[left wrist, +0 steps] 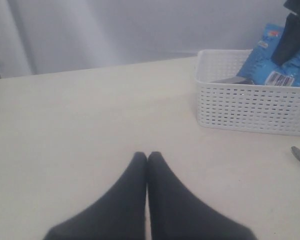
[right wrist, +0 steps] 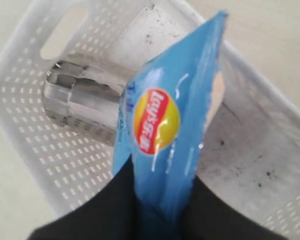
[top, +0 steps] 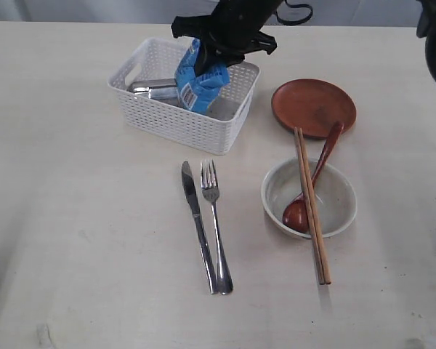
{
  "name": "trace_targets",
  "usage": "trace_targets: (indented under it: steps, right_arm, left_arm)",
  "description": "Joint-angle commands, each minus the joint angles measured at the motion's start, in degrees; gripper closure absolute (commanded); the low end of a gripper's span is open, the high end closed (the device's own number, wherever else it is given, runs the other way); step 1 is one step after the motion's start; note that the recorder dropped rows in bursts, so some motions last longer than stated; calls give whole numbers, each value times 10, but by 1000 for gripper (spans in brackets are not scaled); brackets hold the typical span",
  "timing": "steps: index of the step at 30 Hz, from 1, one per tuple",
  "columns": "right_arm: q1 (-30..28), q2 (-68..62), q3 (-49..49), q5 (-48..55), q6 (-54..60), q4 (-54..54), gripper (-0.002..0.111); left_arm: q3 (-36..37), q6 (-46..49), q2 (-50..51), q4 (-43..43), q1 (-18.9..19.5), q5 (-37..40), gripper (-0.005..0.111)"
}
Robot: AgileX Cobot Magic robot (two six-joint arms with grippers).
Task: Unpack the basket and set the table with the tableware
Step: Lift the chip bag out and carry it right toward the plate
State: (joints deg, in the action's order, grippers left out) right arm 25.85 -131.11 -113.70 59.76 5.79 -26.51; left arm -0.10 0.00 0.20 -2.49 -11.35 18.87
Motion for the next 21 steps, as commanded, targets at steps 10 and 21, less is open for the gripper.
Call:
trace_targets:
  steps: [10, 21]
  right_arm:
    - [-150, 117, -61, 102, -7, 75, 109]
    - [-258, 170, 164, 98, 76, -36, 109]
  left_arm:
    - [1, 0, -2, -3, 1, -2, 107]
    - [1, 0, -2, -3, 1, -2, 107]
